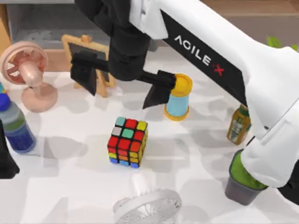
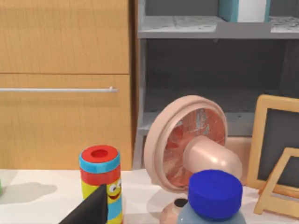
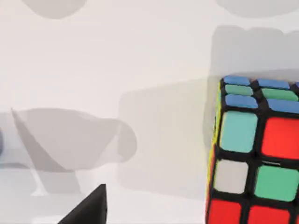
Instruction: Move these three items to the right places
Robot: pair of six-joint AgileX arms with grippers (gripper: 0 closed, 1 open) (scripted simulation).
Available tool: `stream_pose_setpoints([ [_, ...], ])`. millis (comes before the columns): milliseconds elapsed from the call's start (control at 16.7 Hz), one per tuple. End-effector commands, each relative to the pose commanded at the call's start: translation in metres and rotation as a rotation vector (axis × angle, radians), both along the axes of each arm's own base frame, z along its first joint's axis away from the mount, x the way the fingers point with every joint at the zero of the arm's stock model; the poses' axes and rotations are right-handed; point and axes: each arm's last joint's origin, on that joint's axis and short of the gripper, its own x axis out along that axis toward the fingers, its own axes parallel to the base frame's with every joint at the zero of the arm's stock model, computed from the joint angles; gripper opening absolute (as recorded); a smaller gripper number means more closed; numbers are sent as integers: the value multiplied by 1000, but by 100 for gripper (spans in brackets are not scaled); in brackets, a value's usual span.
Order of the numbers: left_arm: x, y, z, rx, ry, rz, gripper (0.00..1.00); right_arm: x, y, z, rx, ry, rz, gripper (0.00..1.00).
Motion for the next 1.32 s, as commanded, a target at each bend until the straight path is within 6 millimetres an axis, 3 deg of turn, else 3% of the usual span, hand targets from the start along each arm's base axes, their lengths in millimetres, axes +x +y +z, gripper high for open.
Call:
stream_pose_setpoints([
  [240, 0, 0, 0, 0, 0, 0, 100, -17, 9, -22, -148, 83, -47, 100],
  [900, 0, 0, 0, 0, 0, 0, 100, -15, 11, -33, -164, 90, -54, 100],
  [1320, 0, 0, 0, 0, 0, 0, 100, -16, 12, -75, -174, 98, -53, 100],
])
